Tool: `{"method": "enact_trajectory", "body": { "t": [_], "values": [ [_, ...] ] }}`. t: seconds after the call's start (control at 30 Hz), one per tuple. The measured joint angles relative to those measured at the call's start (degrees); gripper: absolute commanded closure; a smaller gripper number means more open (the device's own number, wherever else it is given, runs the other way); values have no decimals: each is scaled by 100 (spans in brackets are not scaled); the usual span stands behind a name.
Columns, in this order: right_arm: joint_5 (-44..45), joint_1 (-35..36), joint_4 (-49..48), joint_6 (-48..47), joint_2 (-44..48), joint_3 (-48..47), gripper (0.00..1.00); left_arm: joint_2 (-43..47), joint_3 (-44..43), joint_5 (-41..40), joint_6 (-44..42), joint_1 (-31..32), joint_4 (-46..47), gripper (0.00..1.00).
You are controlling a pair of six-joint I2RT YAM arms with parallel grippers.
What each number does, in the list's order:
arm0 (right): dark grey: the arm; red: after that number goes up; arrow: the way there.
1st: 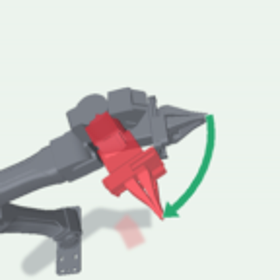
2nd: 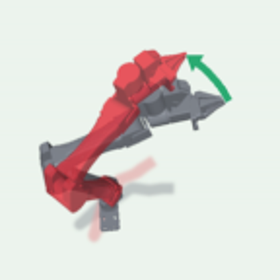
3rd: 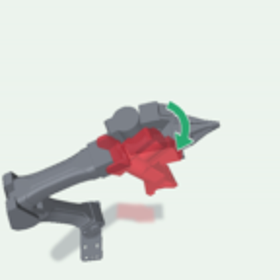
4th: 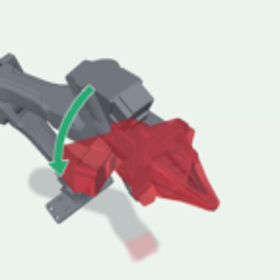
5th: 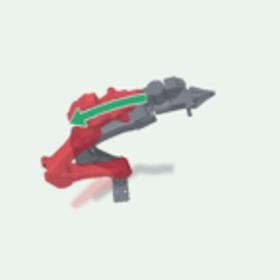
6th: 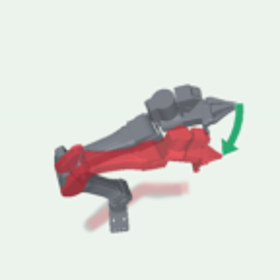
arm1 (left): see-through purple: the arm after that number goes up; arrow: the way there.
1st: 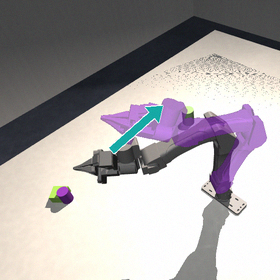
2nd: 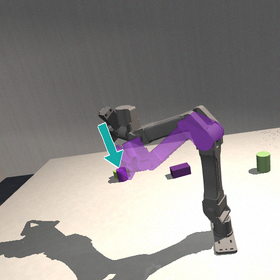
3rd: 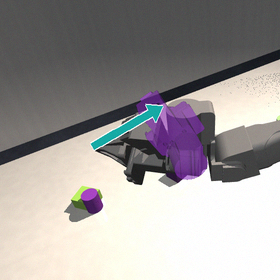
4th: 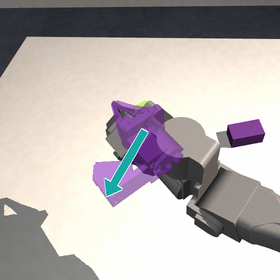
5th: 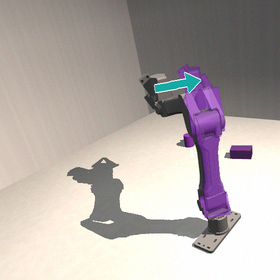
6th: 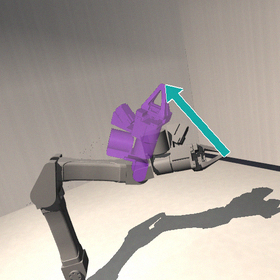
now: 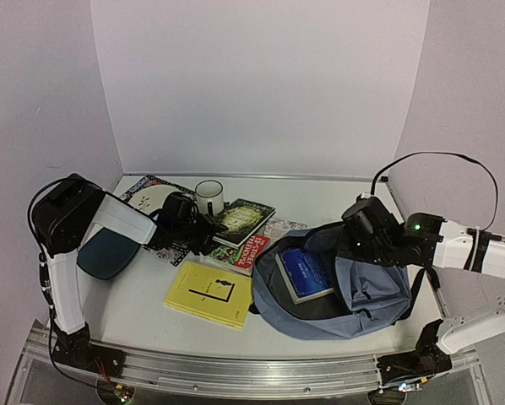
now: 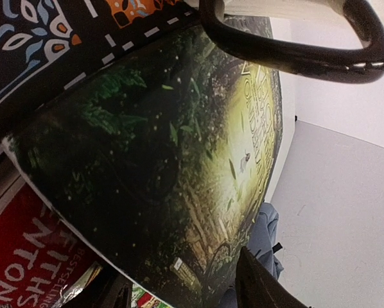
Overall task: Pack the student bag
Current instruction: Grab the book from the book.
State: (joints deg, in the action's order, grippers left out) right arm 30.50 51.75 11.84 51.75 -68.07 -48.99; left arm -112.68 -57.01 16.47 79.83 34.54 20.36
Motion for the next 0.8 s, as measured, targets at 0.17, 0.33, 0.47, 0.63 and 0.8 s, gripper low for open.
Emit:
{"method": "enact_trajectory", "body": {
  "t": [0.17, 0.33, 0.47, 0.63, 0.8],
  "values": [
    [-11, 0, -15, 2, 0, 0, 100, -122, 7, -24, 225, -11, 238, 63],
    [-33, 0, -28, 0, 0, 0, 100, -197, 61, -81, 339, -11, 374, 83],
    [-70, 0, -31, 0, 0, 0, 100, -203, 223, -175, 487, -15, 772, 97],
    [-94, -2, -35, -7, 0, 0, 100, 63, 509, -221, 546, -11, 863, 100],
    [-96, -2, -46, -68, 0, 0, 100, 570, 682, -232, 428, 17, 647, 100]
  ]
}}
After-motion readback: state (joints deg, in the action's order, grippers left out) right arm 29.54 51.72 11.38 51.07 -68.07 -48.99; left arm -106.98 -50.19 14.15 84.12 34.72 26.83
